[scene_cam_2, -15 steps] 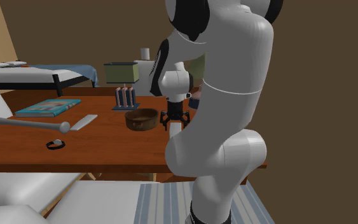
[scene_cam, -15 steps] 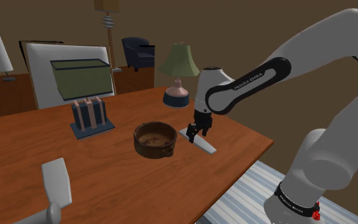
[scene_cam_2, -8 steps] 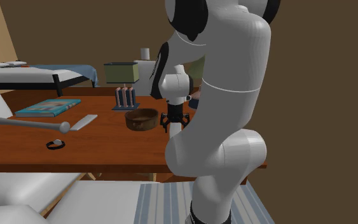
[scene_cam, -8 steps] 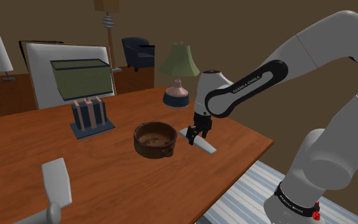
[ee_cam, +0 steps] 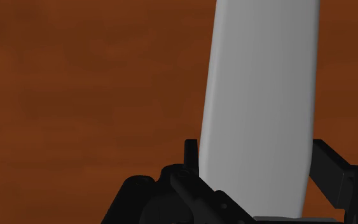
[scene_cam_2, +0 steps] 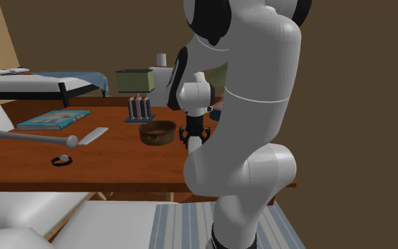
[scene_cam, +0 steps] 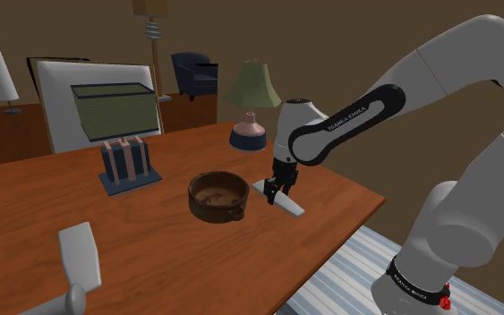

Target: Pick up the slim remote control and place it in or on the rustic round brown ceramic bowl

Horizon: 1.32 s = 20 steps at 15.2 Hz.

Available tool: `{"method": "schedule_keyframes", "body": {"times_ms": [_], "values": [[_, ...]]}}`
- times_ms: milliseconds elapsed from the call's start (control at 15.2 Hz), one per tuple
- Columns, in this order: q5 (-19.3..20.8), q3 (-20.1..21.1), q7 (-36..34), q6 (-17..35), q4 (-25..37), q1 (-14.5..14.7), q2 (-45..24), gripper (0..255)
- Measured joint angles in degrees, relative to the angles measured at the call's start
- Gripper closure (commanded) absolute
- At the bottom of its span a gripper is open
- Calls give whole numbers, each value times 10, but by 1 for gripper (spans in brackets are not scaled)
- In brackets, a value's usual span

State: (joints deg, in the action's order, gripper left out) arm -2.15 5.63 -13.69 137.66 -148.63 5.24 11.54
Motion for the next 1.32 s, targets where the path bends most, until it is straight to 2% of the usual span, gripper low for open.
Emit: {"method": "schedule_keyframes", "body": {"times_ms": [330,1320], "values": [[0,0,0,-5,1,0,3,255],[-3,-4,3,-131,55,1,77,255]]}}
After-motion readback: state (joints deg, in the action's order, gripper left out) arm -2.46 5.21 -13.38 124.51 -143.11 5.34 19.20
